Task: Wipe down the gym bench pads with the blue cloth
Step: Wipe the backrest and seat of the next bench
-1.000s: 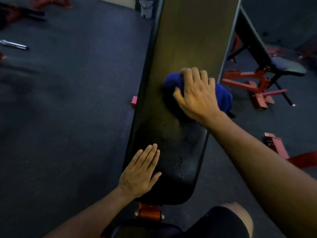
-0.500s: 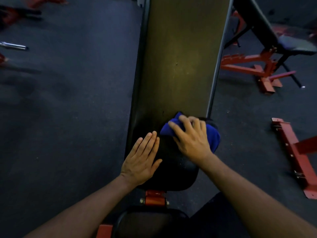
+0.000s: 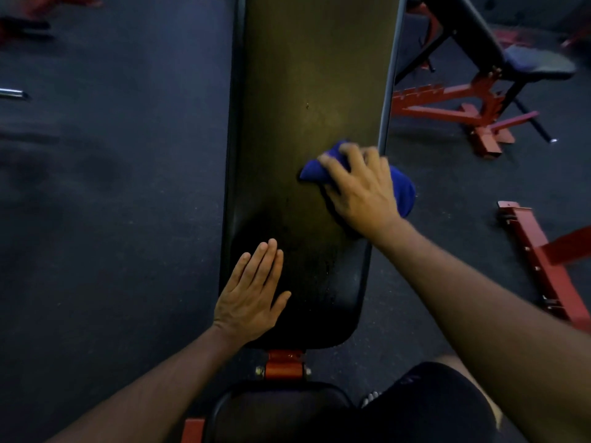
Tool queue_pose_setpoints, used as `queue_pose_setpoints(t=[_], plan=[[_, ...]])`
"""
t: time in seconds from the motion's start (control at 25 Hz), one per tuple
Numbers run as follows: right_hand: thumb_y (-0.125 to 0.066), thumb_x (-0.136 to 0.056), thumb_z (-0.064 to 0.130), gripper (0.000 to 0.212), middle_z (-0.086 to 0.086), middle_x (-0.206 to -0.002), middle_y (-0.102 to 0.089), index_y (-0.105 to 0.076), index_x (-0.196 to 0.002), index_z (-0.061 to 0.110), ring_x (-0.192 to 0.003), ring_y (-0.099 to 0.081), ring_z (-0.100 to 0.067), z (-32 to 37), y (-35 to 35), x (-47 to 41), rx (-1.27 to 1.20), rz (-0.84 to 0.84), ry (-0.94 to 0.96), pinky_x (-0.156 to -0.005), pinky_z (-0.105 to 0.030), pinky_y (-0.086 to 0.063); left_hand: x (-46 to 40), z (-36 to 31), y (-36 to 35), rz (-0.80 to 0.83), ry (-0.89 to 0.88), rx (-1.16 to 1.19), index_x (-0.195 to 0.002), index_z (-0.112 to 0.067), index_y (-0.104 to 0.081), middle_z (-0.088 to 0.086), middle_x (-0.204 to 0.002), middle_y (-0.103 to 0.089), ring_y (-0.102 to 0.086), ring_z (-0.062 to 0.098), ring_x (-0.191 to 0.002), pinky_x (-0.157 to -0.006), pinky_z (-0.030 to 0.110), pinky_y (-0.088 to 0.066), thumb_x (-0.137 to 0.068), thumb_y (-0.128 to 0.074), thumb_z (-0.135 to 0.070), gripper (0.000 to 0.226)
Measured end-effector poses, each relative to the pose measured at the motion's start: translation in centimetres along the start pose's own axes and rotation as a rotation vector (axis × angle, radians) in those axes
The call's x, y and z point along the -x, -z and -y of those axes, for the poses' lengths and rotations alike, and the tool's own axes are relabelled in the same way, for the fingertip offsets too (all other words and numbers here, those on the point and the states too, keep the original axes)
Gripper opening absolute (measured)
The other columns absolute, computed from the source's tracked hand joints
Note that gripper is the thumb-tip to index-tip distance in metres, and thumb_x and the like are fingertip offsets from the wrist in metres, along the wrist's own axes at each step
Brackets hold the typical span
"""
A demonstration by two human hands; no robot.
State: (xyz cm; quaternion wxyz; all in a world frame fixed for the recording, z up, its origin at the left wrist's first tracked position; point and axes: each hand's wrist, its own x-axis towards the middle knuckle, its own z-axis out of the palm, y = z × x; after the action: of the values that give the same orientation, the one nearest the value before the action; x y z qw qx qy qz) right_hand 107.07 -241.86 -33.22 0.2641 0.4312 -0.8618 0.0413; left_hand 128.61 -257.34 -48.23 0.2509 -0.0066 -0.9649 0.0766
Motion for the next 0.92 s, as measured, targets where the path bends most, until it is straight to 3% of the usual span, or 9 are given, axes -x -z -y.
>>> queue_pose_setpoints(t=[0.24, 0.36, 0.52, 0.64, 0.8, 0.92], plan=[[-0.065, -0.086, 0.033, 0.046, -0.012, -0.129, -0.051, -0.058, -0.13, 0.022, -0.098, -0.05, -0.035, 6.1, -2.2, 12.3, -0.111, 0.039, 0.013, -0.076, -0.044, -0.043, 0.0, -0.2, -0.2, -0.007, -0.012, -0.008, -0.16, 0.001, -0.021, 0.023, -0.167, -0.019, -0.019, 0.034, -0.156, -0.127, 0.048, -0.017, -0.106, -0.031, -0.046, 0.073], [-0.067, -0.086, 0.029, 0.048, -0.013, -0.124, -0.052, -0.055, -0.132, 0.02, -0.093, -0.05, -0.033, 4.4, -0.4, 8.6, -0.132, 0.01, 0.098, -0.073, -0.043, -0.042, 0.2, -0.1, -0.3, -0.01, -0.006, 0.004, -0.16, 0.001, -0.021, 0.023, -0.167, -0.02, -0.021, 0.034, -0.155, -0.127, 0.048, -0.017, -0.105, -0.032, -0.047, 0.073], [-0.057, -0.093, 0.035, 0.045, -0.012, -0.127, -0.051, -0.049, -0.135, 0.022, -0.098, -0.047, -0.03, 1.2, 0.3, 0.3, -0.08, -0.076, -0.073, -0.076, -0.043, -0.042, 0.1, -0.2, -0.6, -0.018, -0.001, -0.008, -0.158, 0.001, -0.026, 0.023, -0.166, -0.022, -0.021, 0.034, -0.155, -0.127, 0.048, -0.016, -0.105, -0.033, -0.048, 0.073], [-0.058, -0.092, 0.035, 0.046, -0.013, -0.131, -0.048, -0.048, -0.135, 0.022, -0.1, -0.046, -0.033, 2.3, -1.5, 2.1, -0.032, -0.055, -0.06, -0.076, -0.044, -0.04, 0.1, -0.3, -0.5, -0.002, 0.008, 0.002, -0.159, 0.001, -0.025, 0.022, -0.166, -0.022, -0.021, 0.033, -0.155, -0.127, 0.048, -0.016, -0.104, -0.035, -0.048, 0.073], [-0.061, -0.09, 0.035, 0.048, -0.014, -0.133, -0.048, -0.051, -0.135, 0.021, -0.099, -0.048, -0.034, 5.4, -1.0, 7.6, -0.089, 0.101, -0.026, -0.075, -0.045, -0.042, -0.4, -0.1, 0.9, 0.052, 0.0, 0.049, -0.16, 0.0, -0.023, 0.021, -0.167, -0.02, -0.02, 0.033, -0.156, -0.127, 0.048, -0.017, -0.104, -0.039, -0.046, 0.073], [-0.058, -0.094, 0.038, 0.043, -0.012, -0.123, -0.051, -0.053, -0.132, 0.02, -0.094, -0.051, -0.032, 5.1, 1.0, 5.8, -0.207, 0.168, 0.007, -0.073, -0.048, -0.05, 1.0, -0.9, 2.5, 0.081, 0.165, 0.218, -0.16, -0.003, -0.022, 0.018, -0.168, -0.019, -0.017, 0.03, -0.157, -0.128, 0.046, -0.014, -0.105, -0.042, -0.042, 0.07]])
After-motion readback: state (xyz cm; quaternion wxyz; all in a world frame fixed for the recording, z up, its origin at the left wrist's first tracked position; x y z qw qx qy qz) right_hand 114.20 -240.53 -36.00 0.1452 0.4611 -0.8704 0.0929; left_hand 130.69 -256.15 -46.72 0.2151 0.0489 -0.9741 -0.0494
